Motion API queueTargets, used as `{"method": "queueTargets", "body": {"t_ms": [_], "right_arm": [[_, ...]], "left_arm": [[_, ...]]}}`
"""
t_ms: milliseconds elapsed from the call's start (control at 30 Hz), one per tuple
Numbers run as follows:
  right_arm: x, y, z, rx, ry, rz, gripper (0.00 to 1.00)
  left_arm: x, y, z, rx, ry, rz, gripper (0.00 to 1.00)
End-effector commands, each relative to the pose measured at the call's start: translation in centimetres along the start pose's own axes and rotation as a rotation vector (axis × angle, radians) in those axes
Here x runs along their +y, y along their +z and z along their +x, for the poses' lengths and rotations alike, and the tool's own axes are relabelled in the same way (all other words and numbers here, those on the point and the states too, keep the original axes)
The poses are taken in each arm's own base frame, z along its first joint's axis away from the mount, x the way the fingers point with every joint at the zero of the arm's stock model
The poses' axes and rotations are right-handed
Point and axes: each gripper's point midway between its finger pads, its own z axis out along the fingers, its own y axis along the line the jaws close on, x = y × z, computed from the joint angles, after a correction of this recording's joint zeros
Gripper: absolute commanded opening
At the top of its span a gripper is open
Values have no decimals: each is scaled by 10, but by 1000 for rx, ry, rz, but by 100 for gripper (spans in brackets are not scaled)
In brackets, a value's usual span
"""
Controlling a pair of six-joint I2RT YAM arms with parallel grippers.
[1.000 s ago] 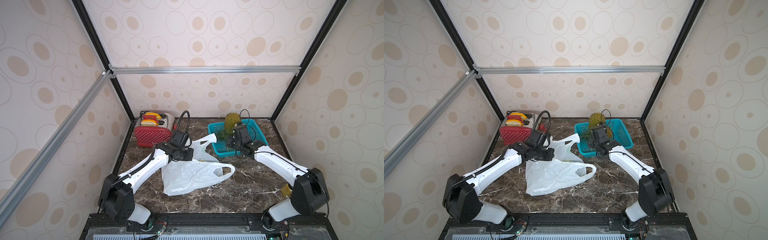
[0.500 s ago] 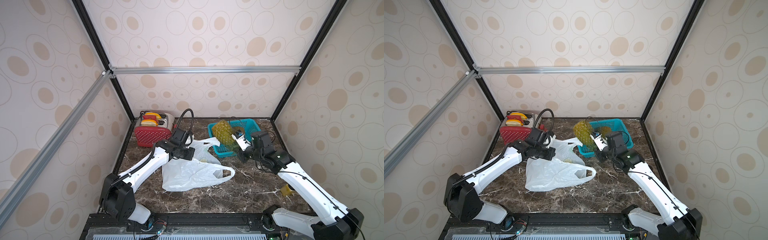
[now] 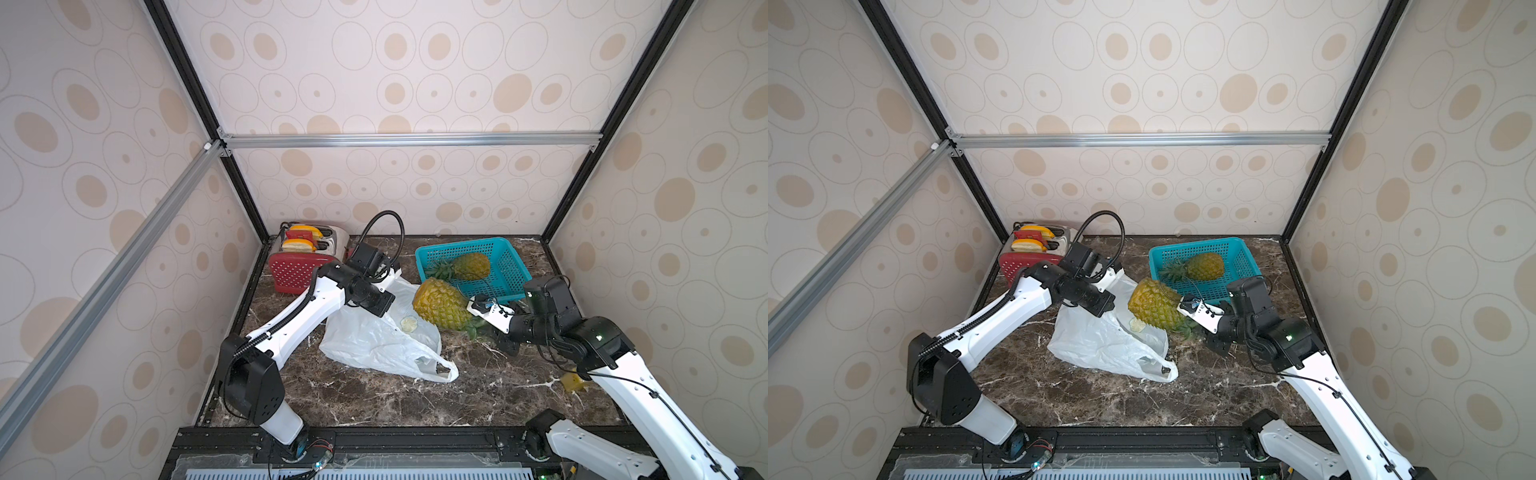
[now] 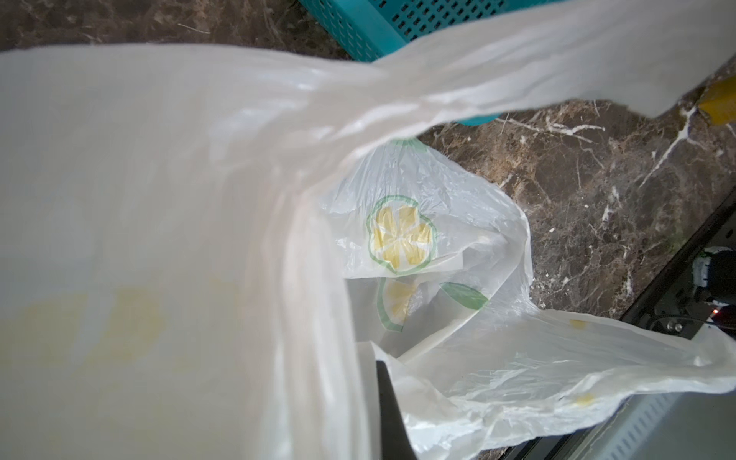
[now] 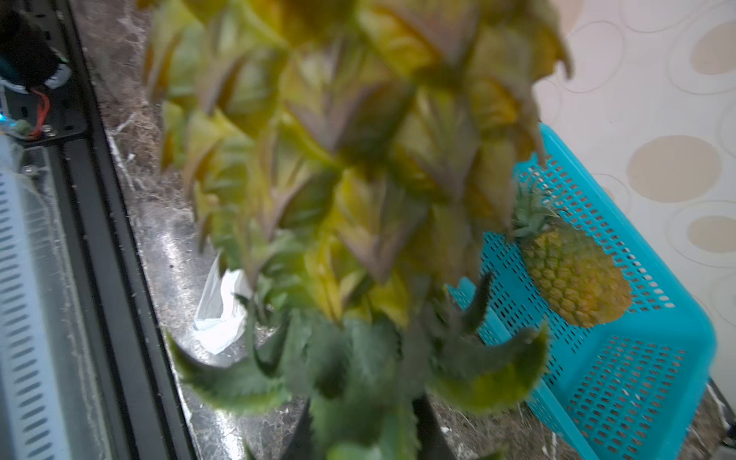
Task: Place the pineapple into a plastic bag & tie a knot
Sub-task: Place the pineapple in the plastic bag.
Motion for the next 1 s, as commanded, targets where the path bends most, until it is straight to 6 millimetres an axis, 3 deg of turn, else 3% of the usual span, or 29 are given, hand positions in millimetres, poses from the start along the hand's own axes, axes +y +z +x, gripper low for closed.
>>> {"method": "queueTargets", "body": {"t_ms": [0,133,200,300,400,733,967], "right_arm": [[6,13,-15,-56,9,-75,0],[-2,34,-1,-6,24,-55,0],[-14,43,16,71,31,8,0],[-34,43,44,212,17,133,0],[-41,38,60,310,-12,175,0],[-14,61,57,450,-66,41,0],[-1,75,55,445,-58,-24,0]], "left_arm": [[-15,-13,-11,-16,72,79,0],[-20,-16,-11,-11,104,106,0],[-21,-18,-10,-9,115,114,0],[-23,-22,-11,-17,116,120,0],[-25,-23,-16,-49,84,130,0],[-33,-19,-56,-264,-138,222,0],[-44,-23,-52,-278,-155,289,0]]}}
